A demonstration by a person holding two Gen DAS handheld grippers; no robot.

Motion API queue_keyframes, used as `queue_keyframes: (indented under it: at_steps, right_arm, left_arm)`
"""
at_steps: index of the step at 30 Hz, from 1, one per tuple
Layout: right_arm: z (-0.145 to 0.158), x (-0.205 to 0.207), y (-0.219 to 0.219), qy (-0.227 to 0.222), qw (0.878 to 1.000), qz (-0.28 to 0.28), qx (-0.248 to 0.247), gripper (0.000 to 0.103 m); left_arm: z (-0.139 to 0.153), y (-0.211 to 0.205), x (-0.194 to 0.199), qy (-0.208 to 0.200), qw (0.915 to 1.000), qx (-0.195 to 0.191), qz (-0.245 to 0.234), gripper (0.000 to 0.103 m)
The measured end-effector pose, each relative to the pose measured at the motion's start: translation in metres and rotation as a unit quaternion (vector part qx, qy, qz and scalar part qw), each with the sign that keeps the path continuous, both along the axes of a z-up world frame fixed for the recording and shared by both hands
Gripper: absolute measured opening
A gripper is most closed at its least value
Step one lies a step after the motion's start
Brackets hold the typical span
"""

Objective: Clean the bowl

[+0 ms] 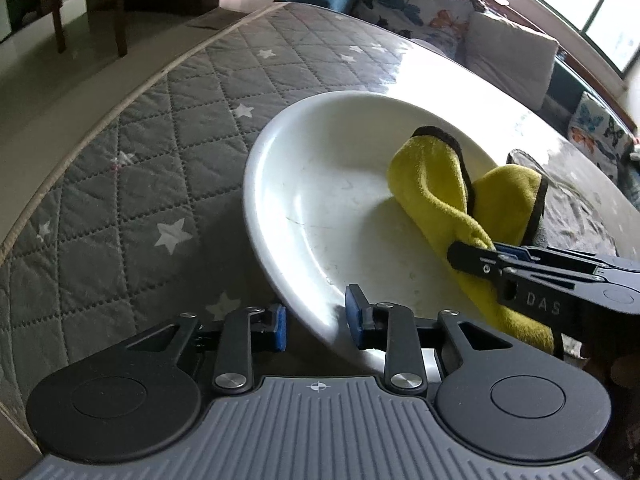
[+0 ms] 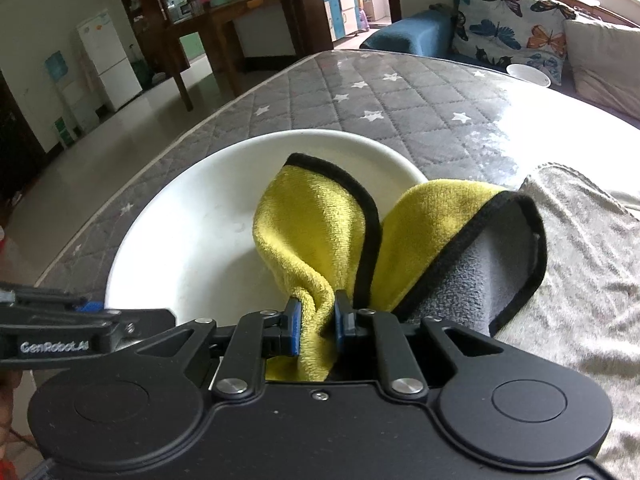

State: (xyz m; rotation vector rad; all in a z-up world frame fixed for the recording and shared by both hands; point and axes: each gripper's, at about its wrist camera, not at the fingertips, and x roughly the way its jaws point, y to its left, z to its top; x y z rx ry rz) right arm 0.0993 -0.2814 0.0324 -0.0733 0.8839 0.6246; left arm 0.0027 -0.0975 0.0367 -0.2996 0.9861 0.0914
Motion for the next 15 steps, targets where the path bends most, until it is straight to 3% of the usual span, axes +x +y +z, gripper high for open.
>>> queue_keyframes:
  at_steps: [3, 15]
  right_arm:
    - [0.001, -0.004, 0.003, 0.004, 1.0, 0.006, -0.001, 0.016]
    - [0.004, -0.01, 0.012, 0.048, 0.998, 0.03, 0.037, 0.016]
  left_arm:
    - [0.001, 0.002, 0.003, 0.003, 0.9999, -0.002, -0.014, 0.031]
    - [0.009, 0.009, 0.015, -0.015, 0.995, 0.06, -0.078, 0.029]
